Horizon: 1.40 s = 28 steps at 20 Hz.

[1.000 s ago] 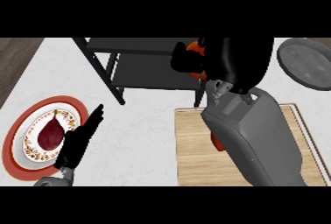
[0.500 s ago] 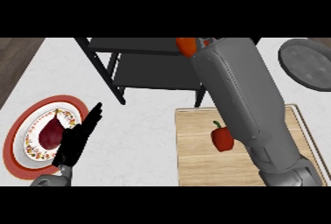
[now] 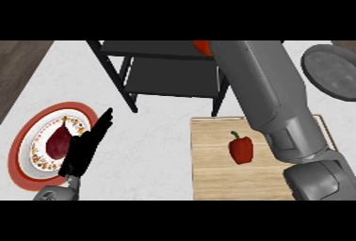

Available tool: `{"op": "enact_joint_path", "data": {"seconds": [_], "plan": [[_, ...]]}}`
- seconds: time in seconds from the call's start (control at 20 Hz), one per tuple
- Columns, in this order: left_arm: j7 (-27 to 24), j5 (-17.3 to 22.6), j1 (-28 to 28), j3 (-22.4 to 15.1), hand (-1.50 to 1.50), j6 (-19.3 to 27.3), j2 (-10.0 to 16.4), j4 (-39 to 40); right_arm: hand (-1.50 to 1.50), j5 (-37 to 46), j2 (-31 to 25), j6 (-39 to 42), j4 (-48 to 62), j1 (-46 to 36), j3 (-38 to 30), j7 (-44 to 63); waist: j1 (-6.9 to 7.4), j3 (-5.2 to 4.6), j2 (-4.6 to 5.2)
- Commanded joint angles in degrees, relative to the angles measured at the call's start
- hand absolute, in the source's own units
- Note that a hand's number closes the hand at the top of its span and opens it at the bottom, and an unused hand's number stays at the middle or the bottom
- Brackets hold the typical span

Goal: Pick the tomato from the tray and place it in the tiered shelf

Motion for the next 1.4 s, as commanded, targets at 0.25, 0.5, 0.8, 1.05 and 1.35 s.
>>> {"op": "enact_joint_path", "data": {"seconds": [0.25,0.5,0.8,1.05,1.35], "plan": [[0.53,-1.41,-2.51,-1.59,0.0,-0.05,-1.03,0.61,-1.5,-23.83,2.47,-17.43,-1.27,3.83,-14.19,-6.97,3.29,0.19,2.65],[-0.91,-0.18,-0.37,-1.16,0.0,-1.43,-0.78,0.51,-1.5,-31.76,2.47,-27.45,-1.6,5.62,-14.37,-18.52,2.78,0.06,2.1],[0.04,-1.34,0.57,-0.42,0.0,0.16,-0.57,1.08,-1.5,-30.07,2.45,-44.59,-2.16,5.28,-12.03,-21.74,0.11,0.0,1.16],[-0.55,0.68,0.92,3.12,0.0,0.16,0.64,1.74,-1.5,-24.77,1.38,-50.02,-7.2,9.44,-12.25,-19.22,-3.43,-0.01,0.15],[-1.06,0.73,2.87,4.35,0.0,0.33,1.26,2.21,-1.5,-20.62,0.6,-44.45,-22.4,23.66,-10.38,-10.51,-5.69,-0.01,-0.64]]}}
